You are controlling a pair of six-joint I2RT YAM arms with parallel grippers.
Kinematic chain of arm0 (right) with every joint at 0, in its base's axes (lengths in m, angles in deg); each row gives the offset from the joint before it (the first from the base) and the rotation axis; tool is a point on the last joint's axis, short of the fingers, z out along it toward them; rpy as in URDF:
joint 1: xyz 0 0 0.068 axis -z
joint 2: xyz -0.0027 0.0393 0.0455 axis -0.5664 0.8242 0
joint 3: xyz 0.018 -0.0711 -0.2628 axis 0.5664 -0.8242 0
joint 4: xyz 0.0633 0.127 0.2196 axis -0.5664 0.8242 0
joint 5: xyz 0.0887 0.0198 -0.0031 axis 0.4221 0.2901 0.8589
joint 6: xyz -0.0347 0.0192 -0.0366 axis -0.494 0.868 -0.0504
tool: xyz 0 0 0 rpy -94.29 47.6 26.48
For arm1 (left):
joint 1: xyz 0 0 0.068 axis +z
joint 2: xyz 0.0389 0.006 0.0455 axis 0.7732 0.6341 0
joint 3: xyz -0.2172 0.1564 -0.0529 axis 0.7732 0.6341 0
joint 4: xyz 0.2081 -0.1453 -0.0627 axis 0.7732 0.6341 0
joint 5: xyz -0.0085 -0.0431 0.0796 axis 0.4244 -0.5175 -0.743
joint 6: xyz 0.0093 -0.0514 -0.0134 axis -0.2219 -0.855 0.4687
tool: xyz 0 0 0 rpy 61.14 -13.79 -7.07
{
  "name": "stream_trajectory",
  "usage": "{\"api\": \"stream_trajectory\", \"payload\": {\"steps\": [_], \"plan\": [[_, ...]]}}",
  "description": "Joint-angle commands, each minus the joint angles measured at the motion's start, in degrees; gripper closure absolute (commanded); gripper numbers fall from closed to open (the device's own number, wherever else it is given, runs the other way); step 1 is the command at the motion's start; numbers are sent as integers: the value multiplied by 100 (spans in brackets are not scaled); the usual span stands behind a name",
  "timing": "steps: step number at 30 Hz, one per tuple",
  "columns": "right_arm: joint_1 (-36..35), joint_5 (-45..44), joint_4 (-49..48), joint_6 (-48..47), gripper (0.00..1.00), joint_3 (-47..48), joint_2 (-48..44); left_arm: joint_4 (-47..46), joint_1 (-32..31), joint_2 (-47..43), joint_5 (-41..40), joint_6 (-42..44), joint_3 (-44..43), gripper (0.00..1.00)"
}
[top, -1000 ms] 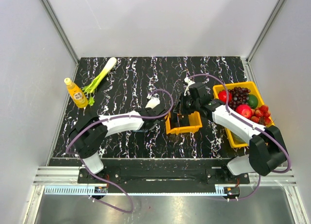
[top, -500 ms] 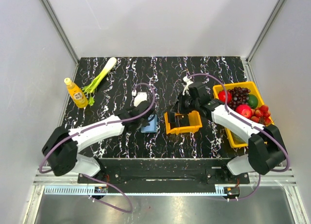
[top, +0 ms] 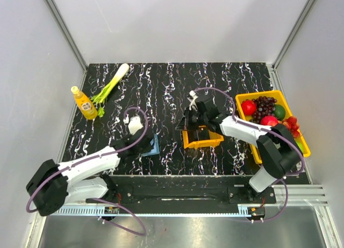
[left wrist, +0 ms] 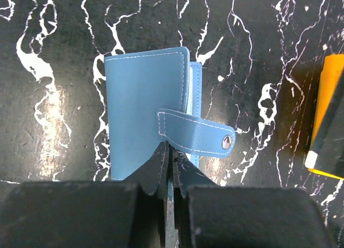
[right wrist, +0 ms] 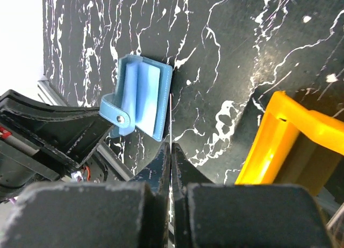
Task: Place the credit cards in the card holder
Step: Open the card holder at the center of the board.
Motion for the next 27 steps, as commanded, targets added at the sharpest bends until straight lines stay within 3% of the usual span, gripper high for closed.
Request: {"api": "stream_trajectory", "payload": {"steps": [1,9,14,19,27], "plan": [[-167,165,-523,248,100,298,165,-126,108,-537,-189,-373,324,100],[-246,-335,-243,82,100,509,123,-1619,125,-811,1084,533,176,100],[-246,-828,127,-24,100,421,-247,-2762,117,-548,1507,235,404,100],[-255,-758,127,63,100,360,-186,-3500,134,-134,1499,-275,824,100],[-238,-1390,346,20,100,-71,-185,-3299,134,-90,1349,-548,1177,100]]}}
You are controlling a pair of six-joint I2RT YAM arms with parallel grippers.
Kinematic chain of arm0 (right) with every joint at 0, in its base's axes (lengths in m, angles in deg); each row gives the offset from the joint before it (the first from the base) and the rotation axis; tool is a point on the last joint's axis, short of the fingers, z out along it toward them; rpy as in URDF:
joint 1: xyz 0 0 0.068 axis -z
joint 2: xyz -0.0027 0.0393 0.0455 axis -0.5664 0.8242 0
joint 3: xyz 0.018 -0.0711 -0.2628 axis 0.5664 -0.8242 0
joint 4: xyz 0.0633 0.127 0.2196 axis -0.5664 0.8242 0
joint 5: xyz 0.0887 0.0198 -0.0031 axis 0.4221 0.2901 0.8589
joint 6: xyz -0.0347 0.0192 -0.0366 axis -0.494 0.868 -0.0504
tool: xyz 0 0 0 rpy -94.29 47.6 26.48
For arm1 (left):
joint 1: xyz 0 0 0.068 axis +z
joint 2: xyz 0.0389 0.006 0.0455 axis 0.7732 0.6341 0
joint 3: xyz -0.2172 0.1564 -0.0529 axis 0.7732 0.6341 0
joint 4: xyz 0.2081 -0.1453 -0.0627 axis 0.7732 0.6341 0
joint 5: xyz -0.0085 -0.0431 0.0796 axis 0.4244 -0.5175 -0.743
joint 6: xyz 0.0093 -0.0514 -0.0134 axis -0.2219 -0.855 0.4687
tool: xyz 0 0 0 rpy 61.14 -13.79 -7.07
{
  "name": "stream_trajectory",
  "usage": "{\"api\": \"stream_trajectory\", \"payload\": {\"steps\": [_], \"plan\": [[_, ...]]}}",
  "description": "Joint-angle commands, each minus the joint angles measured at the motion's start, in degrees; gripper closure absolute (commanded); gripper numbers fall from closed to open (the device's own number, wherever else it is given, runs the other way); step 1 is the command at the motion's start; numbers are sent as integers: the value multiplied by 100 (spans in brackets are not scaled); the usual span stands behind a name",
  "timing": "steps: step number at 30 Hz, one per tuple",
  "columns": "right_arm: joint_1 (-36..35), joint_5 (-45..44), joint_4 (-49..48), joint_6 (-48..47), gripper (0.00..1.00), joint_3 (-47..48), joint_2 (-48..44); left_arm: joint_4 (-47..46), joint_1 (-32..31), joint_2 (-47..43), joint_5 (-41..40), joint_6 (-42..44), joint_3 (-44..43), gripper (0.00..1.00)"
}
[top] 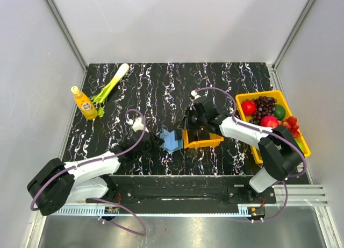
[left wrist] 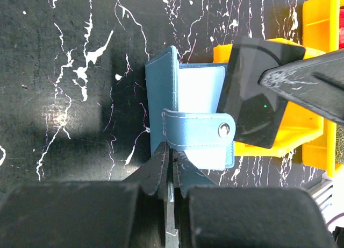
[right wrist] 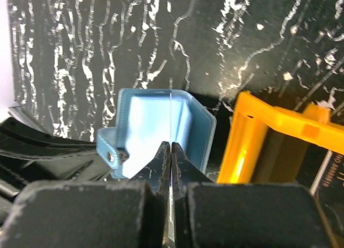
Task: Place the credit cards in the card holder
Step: Open the card holder at the center of the board, then insert the credit card into the card holder.
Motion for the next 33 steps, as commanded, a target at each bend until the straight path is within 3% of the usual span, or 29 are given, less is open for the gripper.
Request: {"api": "stream_trajectory", "payload": {"steps": [1,10,15,24,33], "plan": [[-34,-578,219,-113,100,-185,-151,-406,14,61,33,-159,133,100],[-34,-402,510,-333,100,78,-11,-240,5,158,-18,-71,186,100],[-34,-631,642,-342,100,-44,43,541,5,237,-335,-132,72,100],[-26,37,107,-184,100,-246,280,1130,5,869,-484,-238,-210,100],[-26,555,-719,9,100,-536,543,1149,5,993,-511,-449,-113,100]]}}
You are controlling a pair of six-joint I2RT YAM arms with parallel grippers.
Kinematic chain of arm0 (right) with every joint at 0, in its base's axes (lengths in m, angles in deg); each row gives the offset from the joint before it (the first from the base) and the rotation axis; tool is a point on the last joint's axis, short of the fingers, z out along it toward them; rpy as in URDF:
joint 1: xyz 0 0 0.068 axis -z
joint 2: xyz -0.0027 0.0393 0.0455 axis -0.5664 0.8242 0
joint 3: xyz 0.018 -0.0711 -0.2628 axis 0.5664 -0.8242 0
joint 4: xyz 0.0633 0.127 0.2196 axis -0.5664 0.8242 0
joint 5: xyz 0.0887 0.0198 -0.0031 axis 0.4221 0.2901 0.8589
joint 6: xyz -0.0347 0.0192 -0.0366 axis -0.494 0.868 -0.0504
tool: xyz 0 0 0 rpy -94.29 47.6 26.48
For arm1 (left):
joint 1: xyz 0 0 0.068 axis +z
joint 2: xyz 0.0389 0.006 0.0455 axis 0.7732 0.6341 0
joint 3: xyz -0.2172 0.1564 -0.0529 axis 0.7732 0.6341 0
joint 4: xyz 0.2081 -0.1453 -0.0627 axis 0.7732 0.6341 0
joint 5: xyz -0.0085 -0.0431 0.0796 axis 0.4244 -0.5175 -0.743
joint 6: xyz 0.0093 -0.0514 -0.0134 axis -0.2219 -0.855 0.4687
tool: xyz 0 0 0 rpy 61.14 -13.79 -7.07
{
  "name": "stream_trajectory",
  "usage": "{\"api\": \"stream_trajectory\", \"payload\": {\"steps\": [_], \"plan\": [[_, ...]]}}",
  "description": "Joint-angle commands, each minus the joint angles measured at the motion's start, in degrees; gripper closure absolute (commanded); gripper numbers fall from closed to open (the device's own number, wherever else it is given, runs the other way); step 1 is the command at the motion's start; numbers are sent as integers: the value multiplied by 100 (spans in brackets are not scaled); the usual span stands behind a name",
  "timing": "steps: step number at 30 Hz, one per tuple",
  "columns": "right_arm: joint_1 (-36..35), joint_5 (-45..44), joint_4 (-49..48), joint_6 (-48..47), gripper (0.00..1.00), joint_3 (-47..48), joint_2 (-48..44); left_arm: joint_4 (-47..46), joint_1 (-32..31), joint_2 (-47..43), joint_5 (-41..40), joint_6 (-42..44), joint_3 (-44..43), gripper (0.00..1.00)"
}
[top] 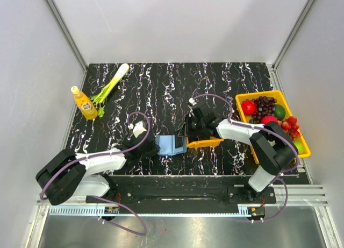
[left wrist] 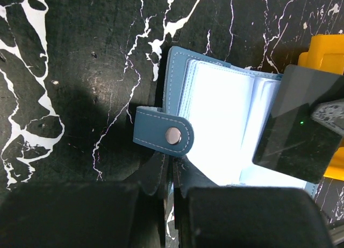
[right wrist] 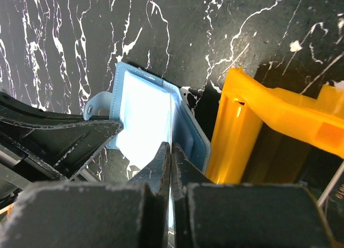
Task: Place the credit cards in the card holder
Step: Insert the credit card into the card holder.
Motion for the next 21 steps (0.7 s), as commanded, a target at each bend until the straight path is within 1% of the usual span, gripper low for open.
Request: {"api": "stream_trajectory", "payload": {"steps": [1,2,5,7,9,15,20,21], "plan": [[-34,394,-748,212,100,-215,213,417,1,234,-166,-86,24,100],[-26,438,-906,274,100,-294,231,382,1,252,-157,-104,42,100],[-26,534,-1802,756,100,-724,187,356,1,287,-148,-183,95,100],[-26,587,-1830,810,100,-664,301,364,1,270,-157,-201,130,100],[-26,596,-2075,950,100,-769,363,356,10,235,-157,-183,148,100],[-26,684,-2234,1039,100,-795,530,329,10,252,-113,-139,148,100],[-34,649,-2059,1065,100,-778,530,312,1,138,-148,-104,209,100],[-26,640,-2024,1065,100,-752,530,312,1,60,-139,-87,235,95]]}}
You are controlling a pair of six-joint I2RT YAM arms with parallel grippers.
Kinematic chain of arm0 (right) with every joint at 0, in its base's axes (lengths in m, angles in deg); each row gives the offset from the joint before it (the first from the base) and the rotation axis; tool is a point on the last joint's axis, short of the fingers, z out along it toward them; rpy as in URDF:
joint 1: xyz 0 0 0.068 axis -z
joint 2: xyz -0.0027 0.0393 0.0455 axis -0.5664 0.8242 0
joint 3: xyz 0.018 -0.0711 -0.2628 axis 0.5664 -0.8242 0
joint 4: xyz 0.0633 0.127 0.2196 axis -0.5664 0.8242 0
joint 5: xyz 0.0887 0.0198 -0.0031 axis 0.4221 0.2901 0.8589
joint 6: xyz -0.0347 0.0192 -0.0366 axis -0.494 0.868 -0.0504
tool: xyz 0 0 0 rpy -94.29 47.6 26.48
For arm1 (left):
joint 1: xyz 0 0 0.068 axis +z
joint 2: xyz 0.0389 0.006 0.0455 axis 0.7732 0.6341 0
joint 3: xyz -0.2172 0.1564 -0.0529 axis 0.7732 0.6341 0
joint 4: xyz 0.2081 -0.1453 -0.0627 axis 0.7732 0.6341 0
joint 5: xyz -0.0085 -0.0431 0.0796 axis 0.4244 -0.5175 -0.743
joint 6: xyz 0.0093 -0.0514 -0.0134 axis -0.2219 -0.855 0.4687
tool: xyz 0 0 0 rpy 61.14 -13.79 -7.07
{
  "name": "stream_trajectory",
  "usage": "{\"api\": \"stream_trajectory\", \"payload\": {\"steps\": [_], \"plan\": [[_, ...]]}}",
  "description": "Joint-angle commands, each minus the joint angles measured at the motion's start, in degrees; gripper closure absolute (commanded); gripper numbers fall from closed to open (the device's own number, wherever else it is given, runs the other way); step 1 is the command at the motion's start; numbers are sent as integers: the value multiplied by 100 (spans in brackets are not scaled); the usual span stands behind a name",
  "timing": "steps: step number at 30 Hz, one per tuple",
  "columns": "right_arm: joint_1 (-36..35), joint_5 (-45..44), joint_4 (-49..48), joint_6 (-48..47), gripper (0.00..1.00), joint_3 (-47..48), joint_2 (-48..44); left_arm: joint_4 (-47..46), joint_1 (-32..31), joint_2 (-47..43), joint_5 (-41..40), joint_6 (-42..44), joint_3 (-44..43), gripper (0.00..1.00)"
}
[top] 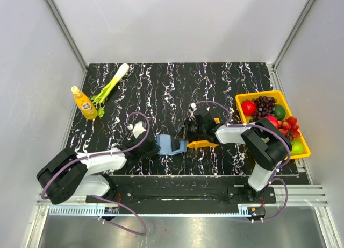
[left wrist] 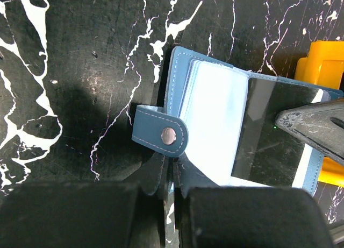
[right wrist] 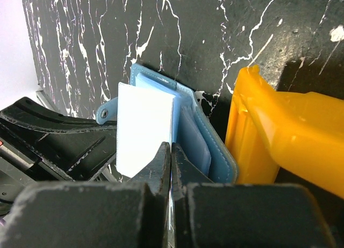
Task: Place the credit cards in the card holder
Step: Insert the credit card into the card holder.
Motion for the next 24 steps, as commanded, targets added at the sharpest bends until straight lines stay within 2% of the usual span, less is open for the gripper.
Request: {"api": "stream_trajectory", "payload": {"steps": [1,4,5,10,13,16,20,24], "plan": [[-28,37,-44,60,100,53,60,390,1,-102,-133,136,264,89],[-28,-77,193,-54,100,167,17,215,1,-392,-150,171,343,66],[-37,-112,360,-124,100,254,16,188,1,-532,-159,207,387,53],[-28,-271,748,-274,100,422,-45,74,10,-1183,-221,400,501,29],[-54,-288,897,-370,100,553,-63,4,18,-1325,-168,479,493,24],[-89,-376,1090,-467,100,703,-80,-408,10,-1439,-1,602,606,14],[-107,-394,1144,-494,100,800,-54,-1173,10,-1632,253,664,844,11],[-107,-429,1170,-494,100,818,-54,-1156,10,-1676,219,629,879,9]]}}
